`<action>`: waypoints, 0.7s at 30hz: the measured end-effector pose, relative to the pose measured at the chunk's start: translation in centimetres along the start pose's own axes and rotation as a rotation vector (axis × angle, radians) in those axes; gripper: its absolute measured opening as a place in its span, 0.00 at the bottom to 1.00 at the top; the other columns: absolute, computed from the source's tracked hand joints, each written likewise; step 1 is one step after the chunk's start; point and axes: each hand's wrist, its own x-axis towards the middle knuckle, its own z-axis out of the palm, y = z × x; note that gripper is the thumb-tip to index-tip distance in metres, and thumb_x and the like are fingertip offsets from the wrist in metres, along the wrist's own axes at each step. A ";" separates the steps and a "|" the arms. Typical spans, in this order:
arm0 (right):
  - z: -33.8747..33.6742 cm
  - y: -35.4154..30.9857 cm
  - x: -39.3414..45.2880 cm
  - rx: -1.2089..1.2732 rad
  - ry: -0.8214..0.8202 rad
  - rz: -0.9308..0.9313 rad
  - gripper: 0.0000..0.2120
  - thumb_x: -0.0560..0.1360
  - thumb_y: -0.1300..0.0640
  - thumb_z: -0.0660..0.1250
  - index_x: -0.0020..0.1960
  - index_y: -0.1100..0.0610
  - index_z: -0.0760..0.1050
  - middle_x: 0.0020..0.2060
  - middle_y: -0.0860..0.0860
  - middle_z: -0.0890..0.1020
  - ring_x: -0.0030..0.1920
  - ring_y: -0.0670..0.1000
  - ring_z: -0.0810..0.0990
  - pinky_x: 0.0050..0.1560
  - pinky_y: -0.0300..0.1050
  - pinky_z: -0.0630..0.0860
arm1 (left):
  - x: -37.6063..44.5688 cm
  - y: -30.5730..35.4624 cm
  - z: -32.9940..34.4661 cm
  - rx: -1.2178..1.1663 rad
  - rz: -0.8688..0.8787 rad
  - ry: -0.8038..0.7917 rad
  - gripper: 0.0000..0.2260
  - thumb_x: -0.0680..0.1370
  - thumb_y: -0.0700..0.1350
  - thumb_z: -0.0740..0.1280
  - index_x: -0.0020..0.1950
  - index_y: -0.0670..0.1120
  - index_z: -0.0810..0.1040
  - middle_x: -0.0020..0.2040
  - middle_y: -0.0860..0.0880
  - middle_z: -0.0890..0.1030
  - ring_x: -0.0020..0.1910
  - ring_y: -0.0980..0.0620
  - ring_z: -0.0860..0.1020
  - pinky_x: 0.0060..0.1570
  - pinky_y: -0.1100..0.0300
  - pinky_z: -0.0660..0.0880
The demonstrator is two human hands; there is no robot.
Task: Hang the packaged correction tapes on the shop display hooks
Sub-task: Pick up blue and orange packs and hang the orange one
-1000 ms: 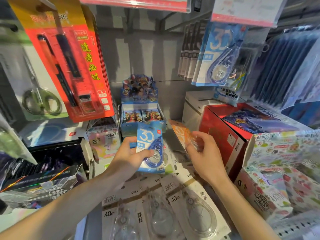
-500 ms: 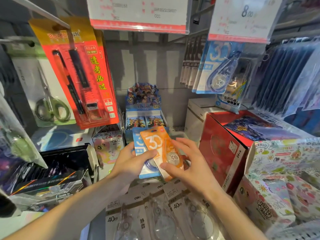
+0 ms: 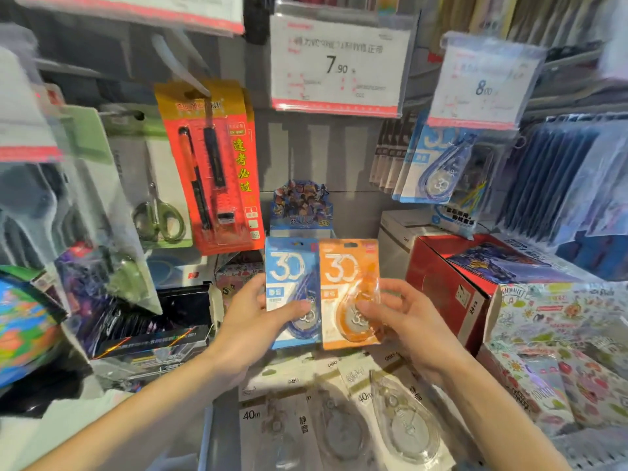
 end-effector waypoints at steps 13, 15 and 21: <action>-1.9 -6.0 -6.2 -0.031 0.084 -0.215 0.30 0.66 0.52 0.77 0.65 0.57 0.74 0.51 0.56 0.89 0.51 0.61 0.88 0.54 0.60 0.83 | -4.1 3.9 0.7 0.033 0.203 0.061 0.20 0.73 0.37 0.77 0.62 0.48 0.77 0.50 0.52 0.89 0.47 0.52 0.88 0.46 0.59 0.85; -2.9 -7.0 -7.0 -0.041 0.057 -0.252 0.29 0.67 0.52 0.76 0.66 0.55 0.73 0.52 0.55 0.89 0.51 0.58 0.89 0.52 0.56 0.85 | -4.7 4.5 1.5 0.049 0.258 0.056 0.20 0.73 0.37 0.77 0.61 0.49 0.76 0.49 0.53 0.89 0.45 0.53 0.88 0.43 0.60 0.84; -9.0 -8.6 -8.2 -0.054 -0.018 -0.374 0.25 0.69 0.53 0.75 0.65 0.53 0.75 0.52 0.54 0.89 0.51 0.54 0.89 0.44 0.41 0.85 | -6.2 5.7 6.4 0.102 0.392 0.069 0.27 0.66 0.48 0.78 0.64 0.53 0.75 0.52 0.53 0.89 0.50 0.54 0.88 0.44 0.61 0.84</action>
